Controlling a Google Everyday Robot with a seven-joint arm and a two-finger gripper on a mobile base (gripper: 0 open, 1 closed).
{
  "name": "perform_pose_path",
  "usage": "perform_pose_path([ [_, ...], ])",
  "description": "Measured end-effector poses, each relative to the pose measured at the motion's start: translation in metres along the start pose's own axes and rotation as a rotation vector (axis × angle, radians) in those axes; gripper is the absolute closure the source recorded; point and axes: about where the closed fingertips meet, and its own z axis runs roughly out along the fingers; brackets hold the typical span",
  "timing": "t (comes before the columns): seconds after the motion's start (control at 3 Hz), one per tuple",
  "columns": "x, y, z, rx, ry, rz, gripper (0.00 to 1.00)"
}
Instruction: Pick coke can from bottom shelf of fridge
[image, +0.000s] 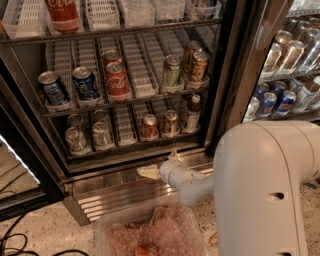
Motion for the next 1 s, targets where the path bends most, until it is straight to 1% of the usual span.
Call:
perform_pose_path([
  [0.33,-0.006,-0.002,0.002,0.010,-0.034,0.004,0.00],
  [1.0,-0.026,0.002,0.008,0.060,-0.172,-0.018,0.00],
])
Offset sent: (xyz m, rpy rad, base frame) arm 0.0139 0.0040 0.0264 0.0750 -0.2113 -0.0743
